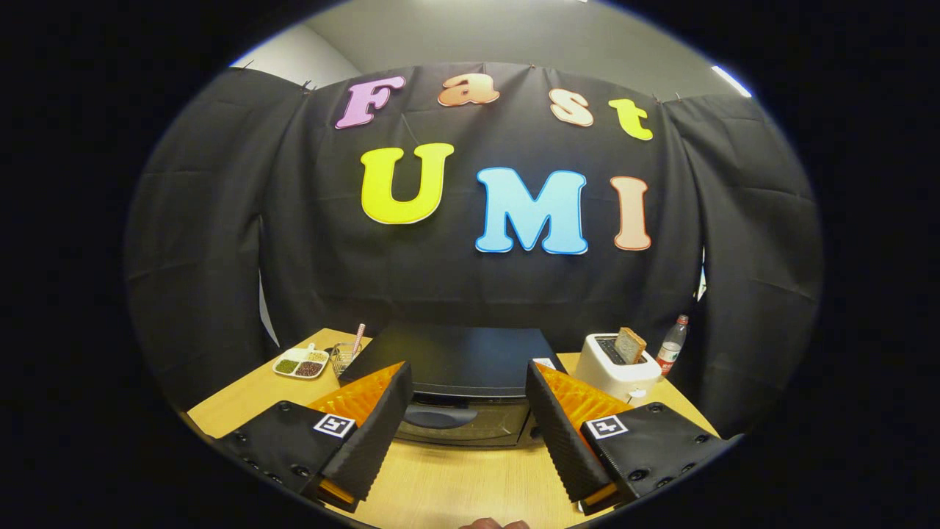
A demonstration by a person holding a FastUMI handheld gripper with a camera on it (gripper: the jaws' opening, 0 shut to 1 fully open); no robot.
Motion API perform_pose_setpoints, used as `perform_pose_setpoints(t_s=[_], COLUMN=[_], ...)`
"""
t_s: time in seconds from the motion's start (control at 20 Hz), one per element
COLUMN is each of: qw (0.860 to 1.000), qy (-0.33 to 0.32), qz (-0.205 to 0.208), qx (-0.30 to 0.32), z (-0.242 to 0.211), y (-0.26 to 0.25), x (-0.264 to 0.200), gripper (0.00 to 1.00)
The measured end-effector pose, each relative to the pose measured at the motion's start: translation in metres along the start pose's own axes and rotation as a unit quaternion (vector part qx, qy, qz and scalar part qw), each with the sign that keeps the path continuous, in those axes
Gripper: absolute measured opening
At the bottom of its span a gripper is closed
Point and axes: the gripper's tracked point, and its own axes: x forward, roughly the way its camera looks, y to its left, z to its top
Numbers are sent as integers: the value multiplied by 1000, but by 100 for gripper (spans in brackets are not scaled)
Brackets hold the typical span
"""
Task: Open the toaster oven, put the food inside, and close the toaster oven door.
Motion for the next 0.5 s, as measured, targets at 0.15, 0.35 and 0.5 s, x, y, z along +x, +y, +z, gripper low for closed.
perform_pose_setpoints(t_s=[0.15,0.35,0.5], qw=[1000,1000,999], qy=[13,22,35], qz=[5,3,-6], qx=[2,4,10], z=[-13,-24,-38], y=[9,16,13], x=[12,27,41], gripper=[98,98,98])
